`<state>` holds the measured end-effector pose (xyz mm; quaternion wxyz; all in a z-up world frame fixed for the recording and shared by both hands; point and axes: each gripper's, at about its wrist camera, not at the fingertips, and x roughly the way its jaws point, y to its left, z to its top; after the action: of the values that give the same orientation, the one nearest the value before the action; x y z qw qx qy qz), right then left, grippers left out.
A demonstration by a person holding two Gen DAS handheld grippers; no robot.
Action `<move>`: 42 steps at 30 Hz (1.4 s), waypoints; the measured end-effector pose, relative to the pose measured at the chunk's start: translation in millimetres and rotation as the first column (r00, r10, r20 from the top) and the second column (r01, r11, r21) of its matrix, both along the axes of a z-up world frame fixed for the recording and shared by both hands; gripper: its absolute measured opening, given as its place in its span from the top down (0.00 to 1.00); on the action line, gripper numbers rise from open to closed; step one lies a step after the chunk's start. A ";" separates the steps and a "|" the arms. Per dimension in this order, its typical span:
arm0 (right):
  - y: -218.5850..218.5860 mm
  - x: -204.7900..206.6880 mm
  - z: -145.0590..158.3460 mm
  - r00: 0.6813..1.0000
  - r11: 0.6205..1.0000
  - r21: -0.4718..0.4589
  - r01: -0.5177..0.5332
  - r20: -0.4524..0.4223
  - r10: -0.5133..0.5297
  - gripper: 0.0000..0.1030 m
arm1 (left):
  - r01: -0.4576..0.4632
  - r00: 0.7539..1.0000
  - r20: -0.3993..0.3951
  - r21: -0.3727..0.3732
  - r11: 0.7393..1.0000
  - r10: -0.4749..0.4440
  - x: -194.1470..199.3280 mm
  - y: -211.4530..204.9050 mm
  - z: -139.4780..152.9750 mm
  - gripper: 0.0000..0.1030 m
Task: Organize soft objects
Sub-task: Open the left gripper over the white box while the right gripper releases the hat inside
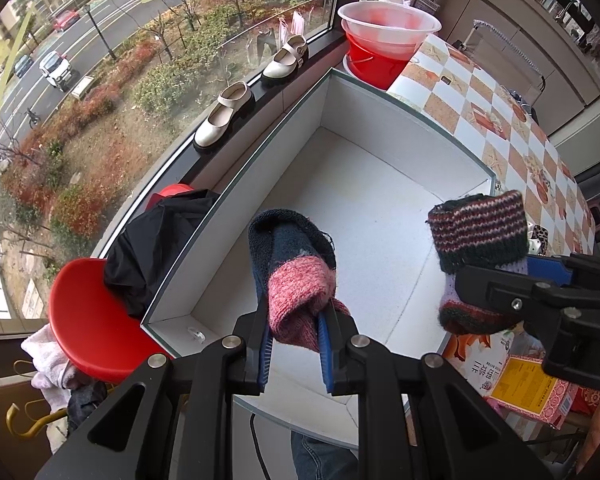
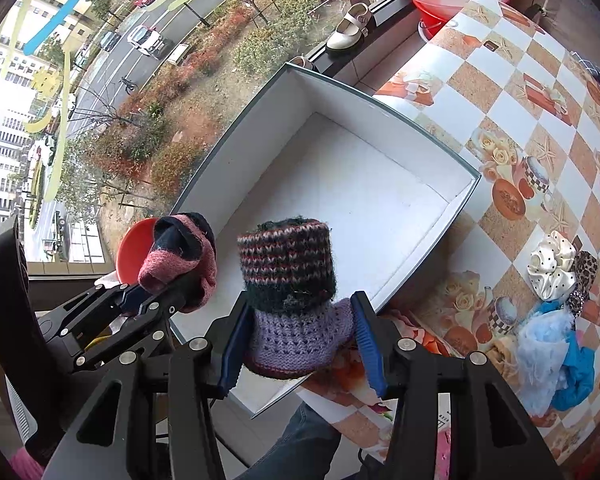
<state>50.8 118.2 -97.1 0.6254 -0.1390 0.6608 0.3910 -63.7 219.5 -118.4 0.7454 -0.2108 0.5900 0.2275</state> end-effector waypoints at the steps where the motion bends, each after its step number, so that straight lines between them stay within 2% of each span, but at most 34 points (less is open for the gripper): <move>1: 0.6 0.1 -0.8 1.000 1.000 0.001 0.000 0.000 0.000 0.51 | 0.001 1.000 0.000 -0.001 1.000 -0.001 0.3 0.0 -0.3 0.78; 3: 1.2 0.9 -2.3 1.000 1.000 0.004 0.005 -0.002 -0.005 0.51 | 0.006 1.000 0.007 -0.001 1.000 -0.006 1.0 -0.7 0.3 0.76; 5: 0.9 3.1 -3.7 1.000 1.000 0.014 0.016 -0.008 -0.016 0.48 | 0.016 1.000 0.011 0.011 1.000 -0.016 2.6 -2.7 1.3 0.64; 6: 0.1 4.7 -4.8 1.000 1.000 0.017 0.026 -0.015 -0.026 0.40 | 0.017 1.000 0.012 0.017 1.000 -0.018 2.8 -3.2 1.5 0.49; 7: -1.2 6.8 -5.7 0.999 0.999 0.021 0.040 -0.024 -0.039 0.34 | 0.019 1.000 0.015 0.016 1.000 -0.019 3.2 -3.3 1.6 0.29; 8: -3.0 8.9 -5.8 0.998 0.998 0.026 0.057 -0.031 -0.057 0.22 | 0.017 1.000 0.026 0.009 1.000 -0.017 3.4 -2.6 2.0 0.21; 9: -5.1 11.2 -5.8 0.997 0.997 0.032 0.074 -0.038 -0.072 0.16 | 0.010 0.999 0.042 0.003 1.000 -0.011 2.7 -1.2 3.0 0.18; 12: -13.0 18.5 -4.1 0.992 0.993 0.039 0.112 -0.054 -0.110 0.16 | -0.015 0.999 0.048 -0.028 1.000 0.016 3.3 4.3 2.7 0.17; 14: -22.4 24.9 -0.1 0.988 0.989 0.043 0.145 -0.064 -0.142 0.16 | -0.033 0.998 0.049 -0.073 0.997 0.036 5.4 8.3 1.7 0.11; 15: -28.8 28.5 2.7 0.984 0.985 0.051 0.162 -0.078 -0.158 0.02 | -0.035 0.998 0.053 -0.092 0.995 0.040 6.3 9.4 1.9 0.08; 16: -36.9 32.1 6.4 0.980 0.981 0.064 0.184 -0.092 -0.178 0.00 | -0.029 0.998 0.060 -0.104 0.994 0.036 7.7 9.0 3.3 0.08; 19: -66.3 43.0 19.8 0.960 0.962 0.091 0.258 -0.141 -0.244 0.00 | 0.030 0.996 0.090 -0.118 0.993 -0.019 14.7 -1.7 10.1 0.08; 22: -99.4 52.3 34.1 0.930 0.932 0.115 0.345 -0.180 -0.322 0.00 | 0.153 0.983 0.129 -0.186 0.971 -0.130 24.5 -24.6 15.6 0.08; 27: -147.0 41.7 55.6 0.906 0.905 0.136 0.403 -0.201 -0.373 0.00 | 0.322 0.944 0.131 -0.143 0.936 -0.304 43.3 -71.6 23.1 0.08; 33: -192.7 -7.3 53.5 0.882 0.890 0.121 0.440 -0.244 -0.403 0.00 | 0.405 0.913 0.115 -0.131 0.905 -0.392 61.8 -99.7 20.7 0.08; 39: -238.0 -59.5 34.3 0.816 0.840 0.065 0.539 -0.288 -0.502 0.00 | 0.506 0.863 0.067 -0.102 0.857 -0.501 74.5 -132.1 14.4 0.08; 42: -258.6 -78.6 20.9 0.771 0.802 0.045 0.595 -0.313 -0.555 0.00 | 0.538 0.843 0.069 -0.088 0.838 -0.534 75.3 -147.9 16.7 0.08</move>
<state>-27.8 -140.4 -76.2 0.6216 0.1725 0.7247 0.2421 11.6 71.6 -101.8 0.7794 -0.0806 0.6208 -0.0254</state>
